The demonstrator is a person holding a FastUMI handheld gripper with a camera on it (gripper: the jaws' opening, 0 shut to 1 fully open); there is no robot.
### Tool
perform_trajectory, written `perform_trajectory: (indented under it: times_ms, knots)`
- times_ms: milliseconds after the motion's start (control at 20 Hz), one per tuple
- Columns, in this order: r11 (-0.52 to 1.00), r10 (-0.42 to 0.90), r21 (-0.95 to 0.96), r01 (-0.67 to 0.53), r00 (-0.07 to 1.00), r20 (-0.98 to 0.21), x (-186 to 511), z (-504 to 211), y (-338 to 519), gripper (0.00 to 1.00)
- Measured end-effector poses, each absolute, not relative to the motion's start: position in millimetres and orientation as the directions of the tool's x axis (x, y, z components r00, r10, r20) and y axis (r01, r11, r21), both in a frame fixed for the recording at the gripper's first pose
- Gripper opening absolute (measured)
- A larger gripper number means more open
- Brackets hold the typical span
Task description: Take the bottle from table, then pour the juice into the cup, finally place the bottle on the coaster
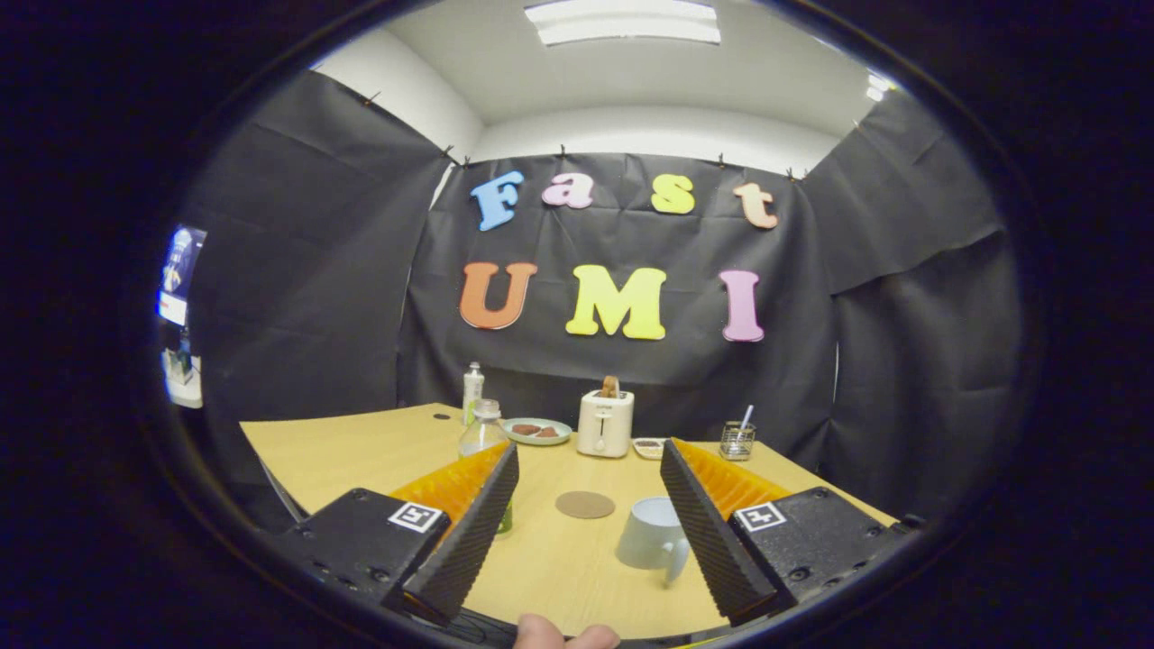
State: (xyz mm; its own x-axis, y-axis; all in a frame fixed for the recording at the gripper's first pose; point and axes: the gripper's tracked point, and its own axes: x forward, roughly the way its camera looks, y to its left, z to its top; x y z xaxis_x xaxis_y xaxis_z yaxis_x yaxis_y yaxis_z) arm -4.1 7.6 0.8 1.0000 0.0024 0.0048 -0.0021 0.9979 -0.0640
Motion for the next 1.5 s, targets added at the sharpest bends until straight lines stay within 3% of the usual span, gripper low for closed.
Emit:
perform_trajectory:
  times_ms: [800,1500]
  knots:
    - [0.998,0.063,0.003,-0.063,0.998,-0.005,-5.8,-1.1,22.9,1.00]
    - [0.999,0.023,0.029,-0.023,1.000,-0.009,-4.1,3.4,17.7,1.00]
